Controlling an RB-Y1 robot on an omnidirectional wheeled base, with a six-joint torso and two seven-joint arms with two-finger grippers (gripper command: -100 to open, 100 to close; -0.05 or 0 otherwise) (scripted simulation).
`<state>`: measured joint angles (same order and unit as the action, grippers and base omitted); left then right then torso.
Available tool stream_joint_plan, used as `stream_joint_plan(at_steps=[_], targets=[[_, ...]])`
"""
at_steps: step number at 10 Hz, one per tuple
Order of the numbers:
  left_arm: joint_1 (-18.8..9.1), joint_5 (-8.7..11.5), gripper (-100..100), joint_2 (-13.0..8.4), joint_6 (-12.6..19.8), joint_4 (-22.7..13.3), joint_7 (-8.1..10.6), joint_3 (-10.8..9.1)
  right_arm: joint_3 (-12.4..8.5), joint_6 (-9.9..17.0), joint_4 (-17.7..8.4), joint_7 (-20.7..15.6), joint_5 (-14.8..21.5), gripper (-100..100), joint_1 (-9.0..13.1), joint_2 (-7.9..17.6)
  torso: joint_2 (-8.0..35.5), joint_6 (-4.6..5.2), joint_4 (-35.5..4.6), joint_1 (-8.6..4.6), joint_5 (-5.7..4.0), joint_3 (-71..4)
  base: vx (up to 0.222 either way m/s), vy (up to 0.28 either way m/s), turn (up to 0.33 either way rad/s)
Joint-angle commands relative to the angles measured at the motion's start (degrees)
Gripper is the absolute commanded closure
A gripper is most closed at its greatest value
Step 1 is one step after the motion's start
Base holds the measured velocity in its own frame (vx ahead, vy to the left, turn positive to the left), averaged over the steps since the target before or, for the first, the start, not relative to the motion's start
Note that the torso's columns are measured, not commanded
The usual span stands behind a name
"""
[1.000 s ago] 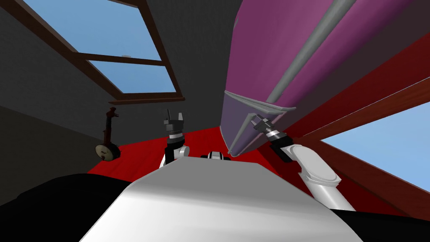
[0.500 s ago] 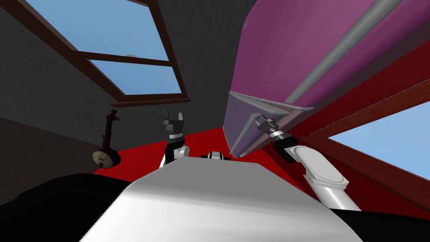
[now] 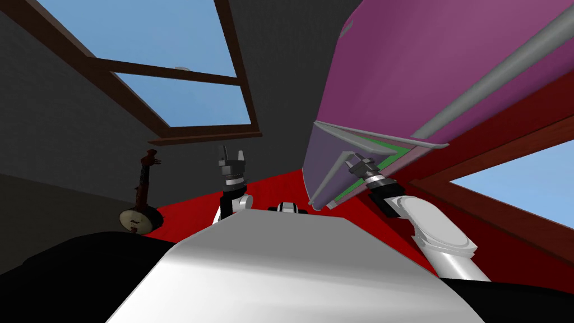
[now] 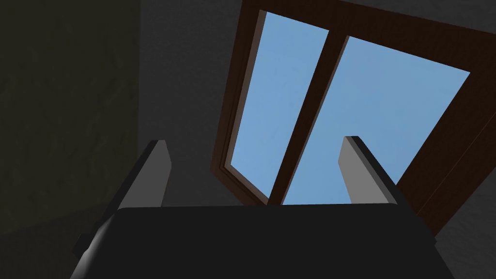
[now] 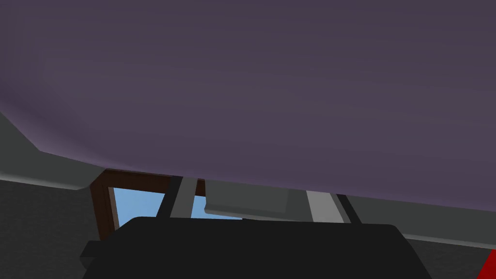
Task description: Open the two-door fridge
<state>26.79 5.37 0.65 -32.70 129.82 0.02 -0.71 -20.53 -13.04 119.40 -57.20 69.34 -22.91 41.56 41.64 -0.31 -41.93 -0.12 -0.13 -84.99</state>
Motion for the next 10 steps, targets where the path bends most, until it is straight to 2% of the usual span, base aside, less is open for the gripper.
stream_joint_plan(at_steps=[1, 3, 5, 7, 10], targets=[[0.0, 0.0, 0, 0.0, 0.0, 0.0, 0.0, 0.0, -0.7, 0.3, -0.9, -0.1, -0.1, 100, -0.5, -0.1, 0.2, 0.13, 0.0, -0.08, -0.07, 0.1, -0.009, 0.24, -0.035], [0.0, 0.0, 0, 0.0, 0.0, 0.0, 0.0, -0.03, -1.5, 1.4, -1.5, 0.2, -0.2, 100, -0.5, 0.3, 0.5, 0.22, -0.2, -0.53, -0.11, 0.3, 0.028, 0.135, -0.041], [0.0, 0.0, 0, 0.0, 0.0, 0.0, 0.0, -0.01, -2.1, 2.2, -2.2, 0.3, -0.2, 100, -1.0, 0.5, -0.1, 0.1, 0.0, 0.57, 0.11, 0.0, 0.167, 0.348, -0.125], [0.0, 0.0, 0, 0.0, 0.0, 0.0, 0.0, 0.0, -3.4, 3.8, -3.5, 0.6, -0.4, 100, -1.9, 0.9, -0.4, -0.27, 0.1, 0.39, 0.18, -0.3, 0.095, 0.402, -0.07], [0.0, 0.0, 0, 0.0, 0.0, 0.0, 0.0, 0.0, -4.7, 5.4, -4.9, 0.9, -0.5, 100, -2.8, 1.3, -0.2, -0.13, 0.0, -0.09, 0.03, -0.2, 0.08, 0.358, -0.054]])
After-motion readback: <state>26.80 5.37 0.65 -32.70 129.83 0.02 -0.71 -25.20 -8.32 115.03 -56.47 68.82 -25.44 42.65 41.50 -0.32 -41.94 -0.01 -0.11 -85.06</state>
